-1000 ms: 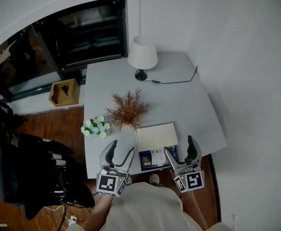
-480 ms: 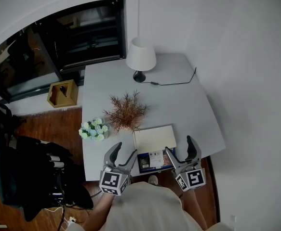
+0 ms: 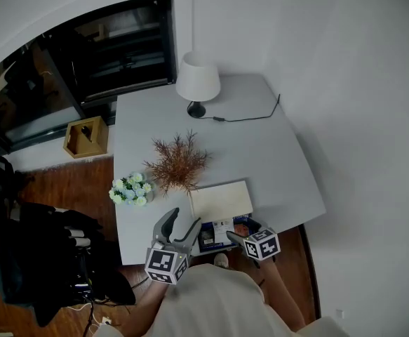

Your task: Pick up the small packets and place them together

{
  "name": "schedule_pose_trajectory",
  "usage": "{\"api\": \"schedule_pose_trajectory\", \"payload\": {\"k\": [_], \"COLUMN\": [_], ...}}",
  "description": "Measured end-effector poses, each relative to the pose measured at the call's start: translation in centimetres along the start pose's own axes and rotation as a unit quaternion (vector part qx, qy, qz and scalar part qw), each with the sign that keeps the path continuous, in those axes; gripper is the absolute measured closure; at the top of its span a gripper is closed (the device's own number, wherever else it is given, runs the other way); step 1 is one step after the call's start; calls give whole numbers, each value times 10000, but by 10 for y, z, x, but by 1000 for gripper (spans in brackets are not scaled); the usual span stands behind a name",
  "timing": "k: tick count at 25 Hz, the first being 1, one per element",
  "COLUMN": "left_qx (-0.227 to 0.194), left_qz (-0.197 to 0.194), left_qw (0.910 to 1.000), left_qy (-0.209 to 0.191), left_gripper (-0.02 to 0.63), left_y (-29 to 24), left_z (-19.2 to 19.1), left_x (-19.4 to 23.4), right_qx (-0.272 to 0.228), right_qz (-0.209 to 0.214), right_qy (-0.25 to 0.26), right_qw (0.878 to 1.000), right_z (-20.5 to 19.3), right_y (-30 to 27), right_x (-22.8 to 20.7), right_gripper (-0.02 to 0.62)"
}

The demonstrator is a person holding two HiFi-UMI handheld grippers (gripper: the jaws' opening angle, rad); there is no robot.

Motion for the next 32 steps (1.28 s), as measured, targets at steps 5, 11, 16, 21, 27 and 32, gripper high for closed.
{"api": "schedule_pose_trajectory", "payload": {"k": [5,11,16,21,27,32], "left_qx": [89,141,75,61,74,90], "left_qz": [79,173,297,386,356,281], "left_qw": [9999,9997,9995,9992,9993,9996], "left_qy": [-60,-59,-83,-78,-64,-51], "left_gripper": [325,325,325,325,325,325], "left_y": [5,13,17,20,18,12], "left_z": [-5,-9,-4,-3,-4,-6], "left_x": [6,12,21,30,32,29], "right_qx": [869,1615,1578,1469,1340,991], "right_qz": [149,-185,-386,-508,-450,-500], "right_qy": [153,511,1071,996,1066,971], "right_qw": [9960,9854,9809,9828,9842,9891], "right_z": [-32,-49,-37,-37,-37,-30], "right_y": [-44,-76,-84,-75,-52,-23], "right_x": [5,5,11,7,14,15], "right_gripper": [198,198,282,407,494,515]}}
Point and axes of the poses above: the fingertips, and each gripper's own axes: y backward along the fingers, x to its left, z out of its top, the point moved 1 cm from there along y, backward along the fingers, and after that the axes turned 6 degrees about y, right-handed, at the moved point
